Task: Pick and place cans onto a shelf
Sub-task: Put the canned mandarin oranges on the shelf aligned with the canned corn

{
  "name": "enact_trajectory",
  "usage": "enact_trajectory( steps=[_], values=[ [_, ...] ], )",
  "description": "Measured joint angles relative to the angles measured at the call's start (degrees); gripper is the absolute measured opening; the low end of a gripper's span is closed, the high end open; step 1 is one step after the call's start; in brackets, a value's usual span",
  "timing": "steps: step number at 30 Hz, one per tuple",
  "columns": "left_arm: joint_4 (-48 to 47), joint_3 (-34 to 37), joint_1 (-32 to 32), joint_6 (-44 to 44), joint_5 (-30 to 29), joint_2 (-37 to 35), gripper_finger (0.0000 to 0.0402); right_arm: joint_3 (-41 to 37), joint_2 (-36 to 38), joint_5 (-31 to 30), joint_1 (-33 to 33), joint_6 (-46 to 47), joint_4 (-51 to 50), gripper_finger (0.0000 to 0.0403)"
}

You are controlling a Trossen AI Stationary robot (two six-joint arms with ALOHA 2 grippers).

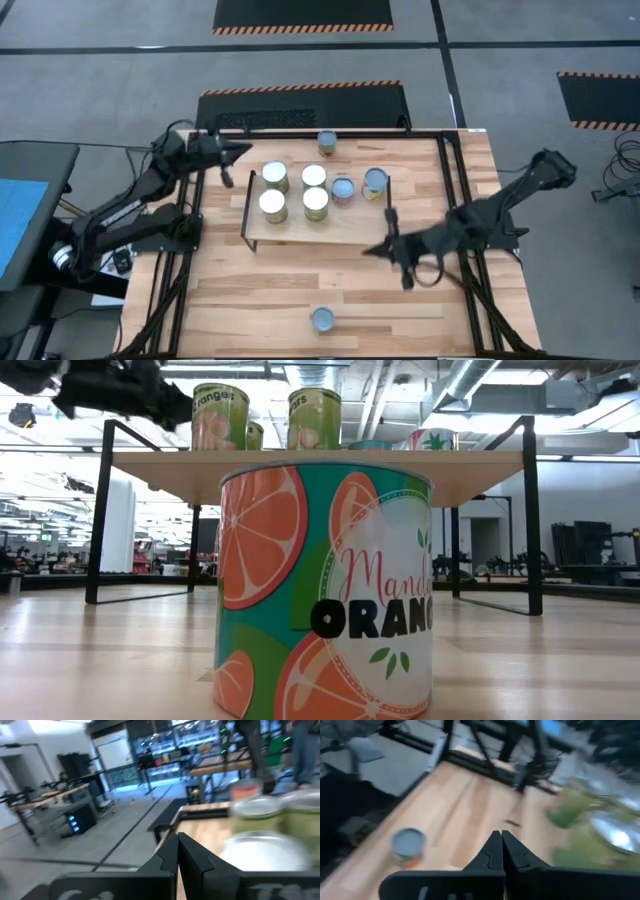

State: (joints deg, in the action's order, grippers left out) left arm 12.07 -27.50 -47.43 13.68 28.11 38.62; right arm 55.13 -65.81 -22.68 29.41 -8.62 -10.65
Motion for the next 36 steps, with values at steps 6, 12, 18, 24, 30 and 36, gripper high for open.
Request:
enact_trajectory(
  steps=[6, 12, 18, 24, 30, 36],
  values=[
    [-7.15, 2.03, 5.59, -3.39, -0.25, -12.67, 0.0, 7.17, -12.08, 0.09, 4.47, 6.73, -1.64, 0.0001],
    [-12.95, 2.48, 11.33, -4.7, -6.37, -21.0, 0.0, 13.89, -22.56, 2.44, 4.58, 9.56, -2.55, 0.0015],
    [-14.68, 2.48, 16.16, -5.59, -8.67, -23.02, 0.0, 24.22, -33.06, 5.92, 4.09, 14.56, -9.54, 0.0031],
    [-16.44, 2.48, 21.49, -6.85, -10.82, -22.89, 0.0, 37.67, -43.44, 7.35, 4.31, 19.52, -22.22, 0.0057],
    [-17.07, 2.48, 26.91, -5.02, -15.26, -22.89, 0.0, 45.82, -50.94, 11.71, 4.18, 20.82, -28.1, 0.0096],
    [-17.65, 2.48, 30.26, -2.94, -17.47, -22.89, 0.0, 51.09, -56.98, 17.52, 4.15, 23.52, -31.03, 0.0142]
  ],
)
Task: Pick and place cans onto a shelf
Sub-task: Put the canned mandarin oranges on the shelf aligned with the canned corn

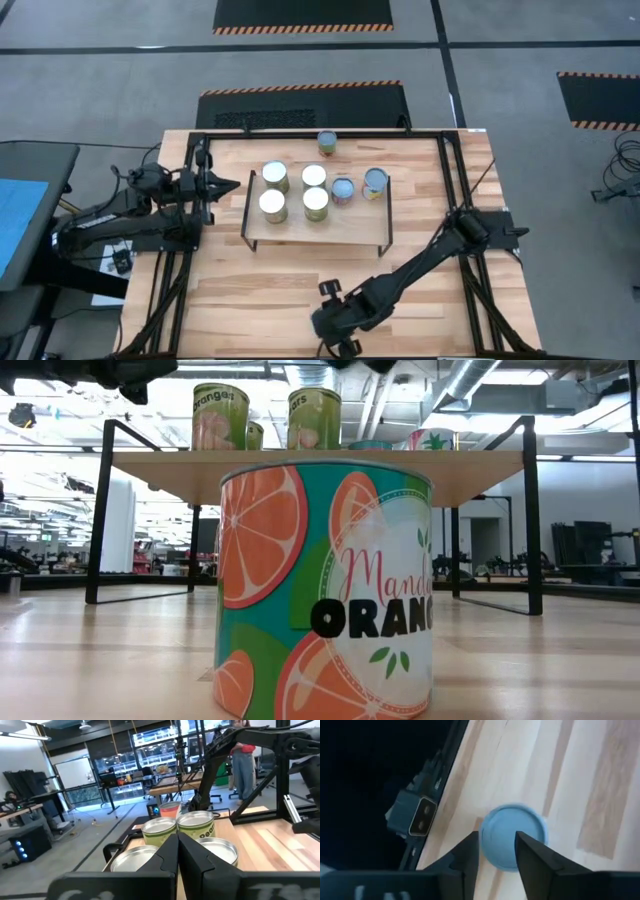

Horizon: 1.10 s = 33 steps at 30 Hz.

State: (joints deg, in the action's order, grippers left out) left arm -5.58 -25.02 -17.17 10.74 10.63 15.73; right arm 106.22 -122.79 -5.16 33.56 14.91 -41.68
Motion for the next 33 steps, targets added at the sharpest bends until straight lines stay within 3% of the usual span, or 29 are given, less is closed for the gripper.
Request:
enact_trajectory(
  steps=[7, 18, 26, 33],
  values=[
    [-0.51, 0.0, 0.82, 0.17, -0.98, 0.0, 0.0, 2.39, -1.21, 2.39, 0.55, 0.71, -3.94, 0.0181],
    [-1.17, 0.0, 0.83, 1.44, -0.99, 0.0, 0.0, 2.26, -0.78, -0.66, 0.09, -1.15, -13.47, 0.0172],
    [-1.4, 0.0, 0.82, 0.98, -0.98, 0.0, 0.0, 2.35, -1.15, -3.43, 1.9, -3.36, -4.58, 0.0171],
    [-1.49, -0.02, 0.83, 0.7, -0.96, 0.0, 0.0, 2.1, -1.15, -5.52, 2.83, -3.42, -2.73, 0.0165]
  ],
)
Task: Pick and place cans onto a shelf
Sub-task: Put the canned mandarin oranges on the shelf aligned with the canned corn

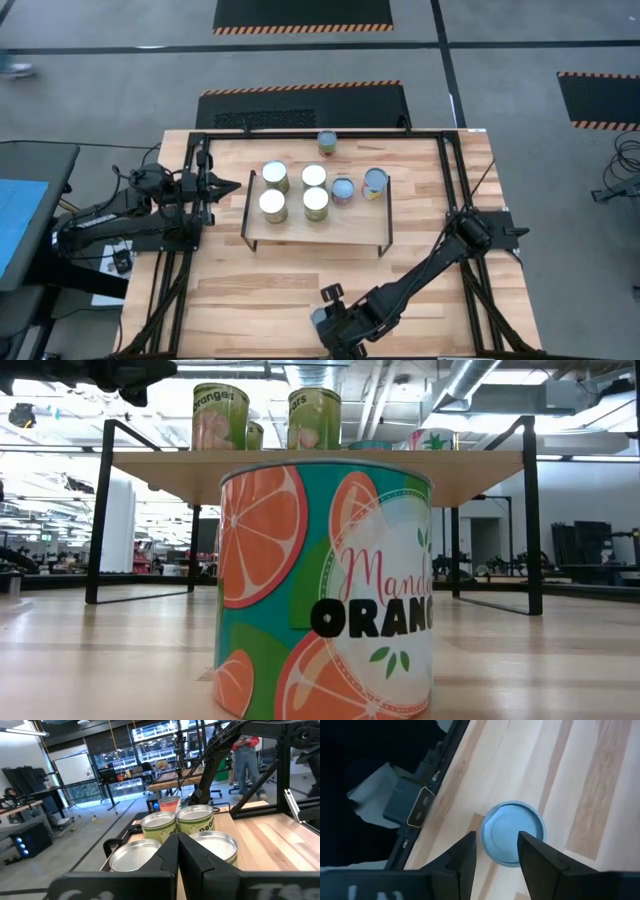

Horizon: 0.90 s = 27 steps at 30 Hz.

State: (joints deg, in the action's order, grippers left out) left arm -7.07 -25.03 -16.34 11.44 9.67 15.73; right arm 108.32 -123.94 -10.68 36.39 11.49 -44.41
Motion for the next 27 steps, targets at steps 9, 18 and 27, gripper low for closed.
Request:
enact_trajectory(
  steps=[9, 18, 27],
  values=[
    [-0.07, 0.0, 0.0, -0.23, 0.0, 0.0, 0.0, -0.29, -1.76, -1.11, 0.01, -0.67, 0.92, 0.0163],
    [-0.08, 0.0, 0.0, -0.33, 0.0, 0.0, 0.0, -0.38, -3.87, 0.2, 0.12, -1.44, 1.49, 0.0163],
    [-0.1, 0.0, 0.0, -0.33, 0.0, 0.0, 0.0, -0.38, -3.87, 1.93, 0.14, -1.71, 0.02, 0.0154]
  ],
)
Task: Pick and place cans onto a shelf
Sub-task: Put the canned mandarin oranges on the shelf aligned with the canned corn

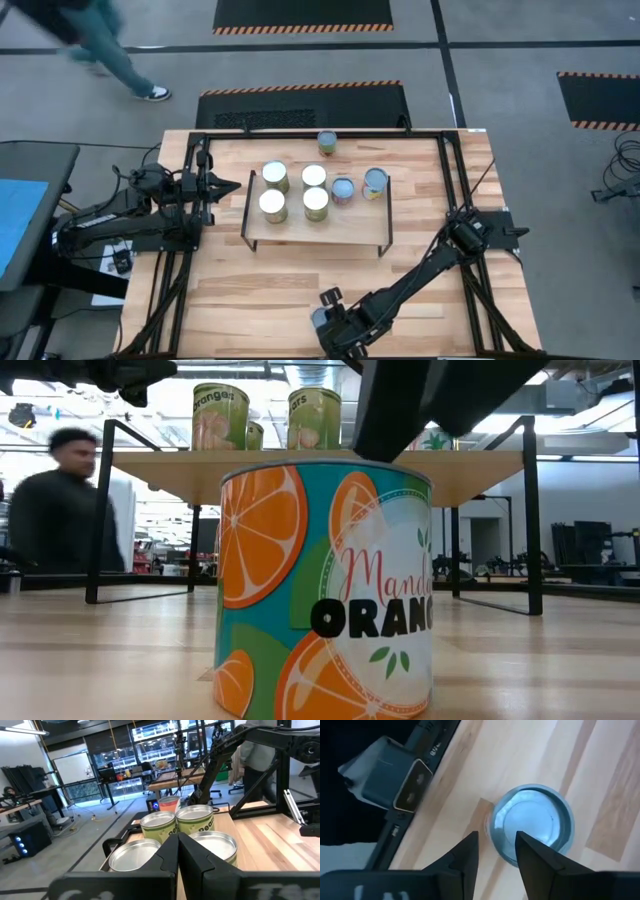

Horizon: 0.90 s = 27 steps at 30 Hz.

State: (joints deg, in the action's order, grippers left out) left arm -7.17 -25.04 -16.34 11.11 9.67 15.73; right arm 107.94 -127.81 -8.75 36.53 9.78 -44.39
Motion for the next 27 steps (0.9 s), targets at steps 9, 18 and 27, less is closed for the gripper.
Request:
enact_trajectory(
  steps=[9, 18, 27],
  values=[
    [-0.01, 0.0, -0.01, 0.0, 0.0, 0.01, 0.0, -0.01, 0.0, 0.11, -0.24, -4.29, -0.57, 0.0124],
    [-0.02, 0.0, -0.01, 0.02, 0.0, 0.0, 0.0, -0.03, -0.98, 1.27, -0.82, -7.22, -1.01, 0.0137],
    [-0.03, -0.01, 0.0, 0.04, -0.02, 0.0, 0.0, -0.02, -0.98, 1.85, -1.83, -10.04, -1.55, 0.0103]
  ],
)
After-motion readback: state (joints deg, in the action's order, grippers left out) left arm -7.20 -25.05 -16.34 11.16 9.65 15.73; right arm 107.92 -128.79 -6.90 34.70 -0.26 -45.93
